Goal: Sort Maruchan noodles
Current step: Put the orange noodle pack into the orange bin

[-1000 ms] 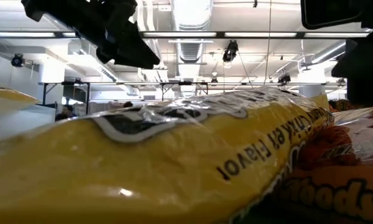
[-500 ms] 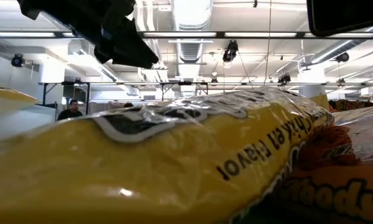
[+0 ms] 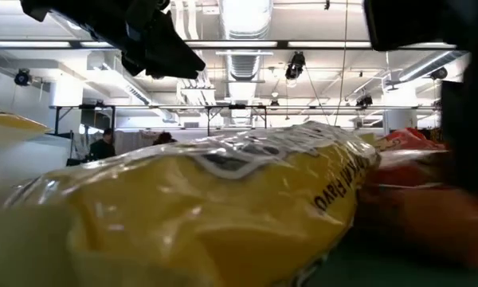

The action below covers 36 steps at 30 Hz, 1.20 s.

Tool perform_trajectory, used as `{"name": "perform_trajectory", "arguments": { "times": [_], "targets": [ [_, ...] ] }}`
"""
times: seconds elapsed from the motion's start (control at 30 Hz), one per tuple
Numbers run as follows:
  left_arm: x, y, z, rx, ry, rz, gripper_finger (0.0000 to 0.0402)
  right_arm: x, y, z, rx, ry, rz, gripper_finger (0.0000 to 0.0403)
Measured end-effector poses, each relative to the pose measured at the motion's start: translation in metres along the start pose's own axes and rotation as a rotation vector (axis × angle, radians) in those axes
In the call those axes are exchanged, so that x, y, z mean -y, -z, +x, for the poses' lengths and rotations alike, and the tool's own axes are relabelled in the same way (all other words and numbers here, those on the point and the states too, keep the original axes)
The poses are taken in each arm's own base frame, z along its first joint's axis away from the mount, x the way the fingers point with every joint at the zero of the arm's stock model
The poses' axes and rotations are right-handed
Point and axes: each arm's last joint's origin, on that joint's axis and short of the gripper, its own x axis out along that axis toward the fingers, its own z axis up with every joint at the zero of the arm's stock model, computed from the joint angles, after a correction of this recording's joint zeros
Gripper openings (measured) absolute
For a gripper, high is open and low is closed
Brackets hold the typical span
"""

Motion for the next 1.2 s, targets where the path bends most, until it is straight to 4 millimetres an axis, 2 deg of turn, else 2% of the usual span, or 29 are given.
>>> {"name": "perform_trajectory", "arguments": {
  "times": [0.17, 0.27, 0.4, 0.57, 0.87, 1.2],
  "targets": [
    [0.0, 0.0, 0.0, 0.0, 0.001, 0.0, 0.0204, -0.001, -0.016, -0.014, 0.105, 0.166, -0.019, 0.0191],
    [0.0, 0.0, 0.0, 0.0, 0.001, 0.0, 0.0204, 0.006, -0.023, -0.02, 0.139, 0.317, -0.058, 0.0192],
    [0.0, 0.0, 0.0, -0.001, 0.0, 0.002, 0.0204, 0.015, -0.035, -0.022, 0.201, 0.415, -0.056, 0.0192],
    [0.0, 0.0, 0.0, -0.001, 0.001, 0.008, 0.0204, 0.011, -0.048, -0.024, 0.215, 0.386, -0.042, 0.0192],
    [0.0, 0.0, 0.0, -0.001, 0.0, 0.008, 0.0204, -0.006, -0.048, -0.024, 0.101, 0.245, -0.13, 0.0192],
    [0.0, 0.001, 0.001, -0.002, 0.0, 0.008, 0.0204, 0.003, -0.046, -0.019, 0.114, 0.28, -0.214, 0.0192]
  ]
}}
